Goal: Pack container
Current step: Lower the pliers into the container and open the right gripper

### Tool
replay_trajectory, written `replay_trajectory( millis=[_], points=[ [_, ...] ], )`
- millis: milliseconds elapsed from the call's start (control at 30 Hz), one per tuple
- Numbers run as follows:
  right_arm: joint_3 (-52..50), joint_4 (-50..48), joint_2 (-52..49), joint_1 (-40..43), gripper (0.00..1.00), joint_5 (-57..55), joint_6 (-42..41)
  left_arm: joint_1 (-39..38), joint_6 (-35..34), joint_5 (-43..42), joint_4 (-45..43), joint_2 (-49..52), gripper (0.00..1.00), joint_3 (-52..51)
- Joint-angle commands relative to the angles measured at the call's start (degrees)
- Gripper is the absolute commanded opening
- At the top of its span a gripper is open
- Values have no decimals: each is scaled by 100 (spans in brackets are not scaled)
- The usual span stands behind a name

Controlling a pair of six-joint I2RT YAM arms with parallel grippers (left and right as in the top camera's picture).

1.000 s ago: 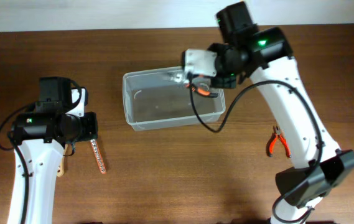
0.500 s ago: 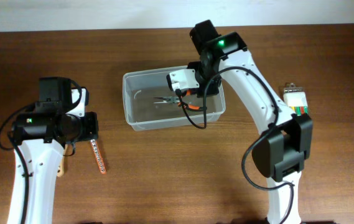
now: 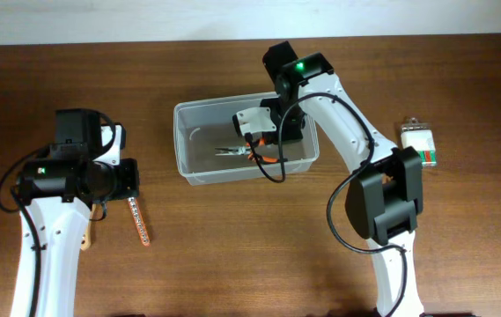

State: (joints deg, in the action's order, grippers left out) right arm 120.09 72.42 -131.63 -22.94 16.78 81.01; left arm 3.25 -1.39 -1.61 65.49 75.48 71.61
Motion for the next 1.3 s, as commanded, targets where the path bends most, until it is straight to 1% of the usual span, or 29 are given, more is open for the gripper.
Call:
replay_trajectory(
  millis=[0,33,100,167,200,267,433,533,633,700,733,767,800,900,967,1100,1167,1267],
  points=[
    [0,9,-24,-24,5,341,7,28,-55,-103,4,-83,2,0],
    [-28,2,-26,-24,8,361,-33,28,-52,-103,4,-83,2,0],
    [-101,33,-26,-26,13,396,-57,28,-52,-103,4,-83,2,0],
    [-197,87,-28,-26,21,413,-229,28,-52,-103,7,-83,2,0],
    [-236,107,-31,-24,22,409,-251,28,-52,-101,4,-83,2,0],
    [-258,160,-31,-24,24,409,-267,28,-52,-101,4,-83,2,0],
    [-254,173,-28,-26,24,409,-286,28,-52,-103,4,-83,2,0],
    [-131,157,0,-24,24,407,-588,28,-52,-101,4,-83,2,0],
    [243,107,87,-15,24,382,-1305,28,-52,-101,4,-83,2,0],
    [588,109,160,17,20,299,-1945,28,-52,-101,4,-83,2,0],
    [787,114,197,52,20,175,-2413,28,-52,-101,7,-83,2,0],
    [953,133,205,79,17,26,-2876,28,-52,-101,7,-83,2,0],
    [1283,243,205,160,4,-334,-3919,28,-52,-101,7,-83,2,0],
    [1364,452,205,302,4,-616,-4937,28,-52,-101,4,-83,2,0],
    [1357,809,203,444,4,-654,-5654,28,-52,-101,7,-83,2,0],
    [1320,1394,199,695,4,-654,-6754,28,-50,-103,4,-83,2,0],
    [1320,1648,195,800,4,-651,-6957,28,-50,-101,4,-83,2,0],
    [1320,1993,195,887,4,-682,-6951,28,-50,-103,7,-83,2,0]
  ],
)
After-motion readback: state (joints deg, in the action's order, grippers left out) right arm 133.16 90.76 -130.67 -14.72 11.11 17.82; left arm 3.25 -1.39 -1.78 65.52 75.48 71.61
